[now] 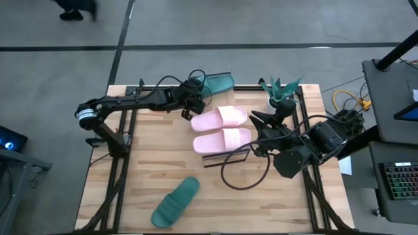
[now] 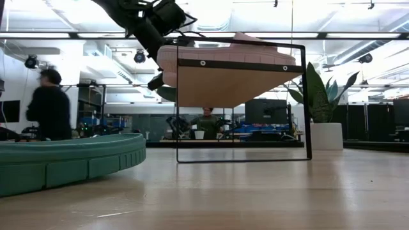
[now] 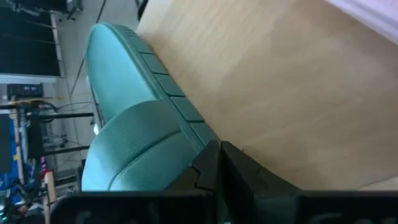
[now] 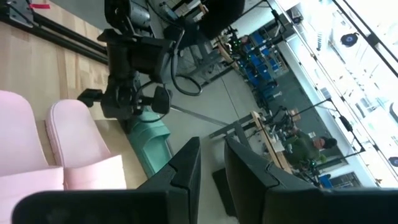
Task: Pick and place slides into the shelf
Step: Put the top green slide on the shelf
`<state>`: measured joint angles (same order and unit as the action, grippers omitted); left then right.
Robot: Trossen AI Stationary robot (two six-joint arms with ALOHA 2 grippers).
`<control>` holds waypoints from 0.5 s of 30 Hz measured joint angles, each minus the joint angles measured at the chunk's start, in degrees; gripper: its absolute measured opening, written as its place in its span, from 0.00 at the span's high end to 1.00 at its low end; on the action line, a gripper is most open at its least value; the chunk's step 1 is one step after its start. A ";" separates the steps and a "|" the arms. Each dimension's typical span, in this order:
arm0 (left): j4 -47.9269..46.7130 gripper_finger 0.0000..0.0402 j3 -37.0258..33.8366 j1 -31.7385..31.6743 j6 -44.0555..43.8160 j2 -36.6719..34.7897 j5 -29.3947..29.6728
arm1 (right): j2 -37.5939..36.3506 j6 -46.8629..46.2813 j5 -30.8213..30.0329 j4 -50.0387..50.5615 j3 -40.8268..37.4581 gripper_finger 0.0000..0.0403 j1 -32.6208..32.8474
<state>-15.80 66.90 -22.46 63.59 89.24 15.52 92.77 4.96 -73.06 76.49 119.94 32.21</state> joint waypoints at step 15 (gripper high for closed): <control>0.27 1.00 1.39 -0.24 1.57 0.04 1.57 | 0.00 0.02 0.00 0.02 -0.24 0.84 0.00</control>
<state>-15.53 68.29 -22.70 65.16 89.29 17.08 92.77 4.97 -73.06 76.51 119.70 32.21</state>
